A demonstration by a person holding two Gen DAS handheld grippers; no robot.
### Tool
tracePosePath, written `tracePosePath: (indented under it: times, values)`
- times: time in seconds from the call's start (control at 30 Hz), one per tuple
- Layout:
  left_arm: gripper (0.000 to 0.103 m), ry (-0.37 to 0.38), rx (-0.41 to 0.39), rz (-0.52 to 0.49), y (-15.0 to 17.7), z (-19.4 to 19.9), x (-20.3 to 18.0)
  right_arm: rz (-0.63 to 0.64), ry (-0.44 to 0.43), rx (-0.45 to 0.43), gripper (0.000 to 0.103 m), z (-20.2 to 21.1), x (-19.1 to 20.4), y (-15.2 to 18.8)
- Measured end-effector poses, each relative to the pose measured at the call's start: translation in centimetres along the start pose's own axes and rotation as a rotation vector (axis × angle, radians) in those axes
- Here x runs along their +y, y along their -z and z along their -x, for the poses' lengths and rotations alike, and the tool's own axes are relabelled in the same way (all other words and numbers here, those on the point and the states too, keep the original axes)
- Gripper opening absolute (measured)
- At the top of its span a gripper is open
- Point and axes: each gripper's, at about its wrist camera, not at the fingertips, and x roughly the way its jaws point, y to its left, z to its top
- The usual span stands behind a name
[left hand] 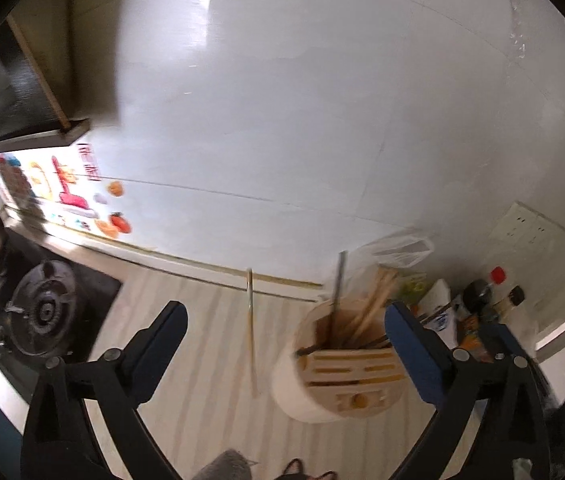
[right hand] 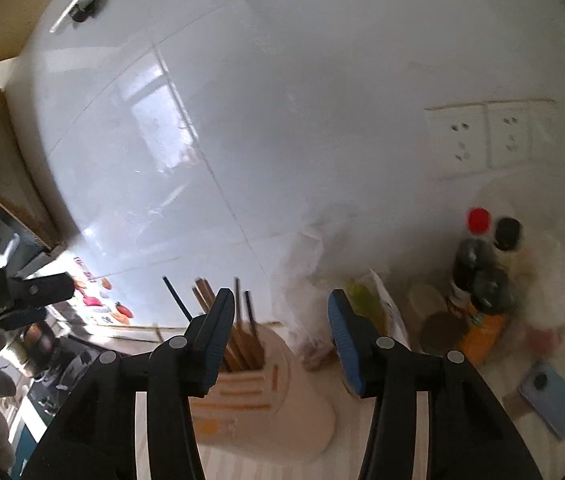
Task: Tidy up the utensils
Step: 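Move the right tool to the last wooden chopstick on the mat and grasp it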
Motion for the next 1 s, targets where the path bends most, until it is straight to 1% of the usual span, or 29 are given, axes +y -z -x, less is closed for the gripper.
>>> tracePosePath:
  times: [0.07,0.1,0.17,0.23,0.3,0.4,0.47,0.53,0.57,0.63,0.7,0.8,0.87,0.97,1.0]
  values:
    - [0.101,-0.034,-0.01,0.012,1.2,0.4,1.4,-0.017,0.009,0.031,0.052,0.7,-0.1,0.8]
    - [0.101,-0.06,-0.008,0.013,2.1,0.5,2.3,-0.022,0.024,0.05,0.053,0.9,-0.1,1.3]
    - [0.101,-0.118,0.014,0.014,3.9,0.0,3.9,-0.036,0.017,0.095,0.056,1.5,-0.6,3.0]
    - [0.101,-0.189,0.065,0.013,6.3,-1.3,5.9,-0.038,0.034,0.152,0.056,1.4,-0.4,4.9]
    - [0.101,-0.224,0.146,0.031,9.0,-3.1,7.9,-0.043,0.035,0.21,0.056,1.0,-0.4,7.2]
    - [0.101,-0.29,0.23,0.045,12.4,-5.5,10.1,-0.053,0.054,0.324,0.056,-0.6,-0.7,10.8]
    - [0.101,-0.332,0.27,0.059,14.2,-6.7,11.6,-0.062,0.069,0.406,0.056,-1.7,-0.6,12.7]
    - [0.101,-0.376,0.296,0.078,15.4,-7.3,13.1,-0.041,0.041,0.469,0.056,-2.7,0.6,14.5]
    - [0.101,-0.398,0.305,0.091,15.9,-7.7,14.1,-0.019,0.027,0.502,0.056,-3.4,1.5,15.3]
    - [0.101,-0.471,0.31,0.126,17.0,-8.3,16.8,0.031,-0.01,0.557,0.056,-4.9,3.7,16.6]
    - [0.101,-0.513,0.312,0.164,17.9,-8.9,19.7,0.103,-0.042,0.609,0.056,-6.7,6.8,17.7]
    - [0.101,-0.542,0.364,0.22,19.3,-10.4,24.2,0.198,-0.078,0.685,0.056,-10.5,11.7,19.5]
    - [0.101,-0.555,0.386,0.273,20.0,-11.0,27.0,0.248,-0.088,0.742,0.056,-13.8,15.3,21.0]
    - [0.101,-0.565,0.415,0.326,20.9,-11.9,30.0,0.319,-0.1,0.794,0.055,-18.7,20.5,23.6]
    - [0.101,-0.57,0.424,0.331,21.1,-12.3,30.7,0.341,-0.1,0.808,0.053,-20.3,22.0,24.5]
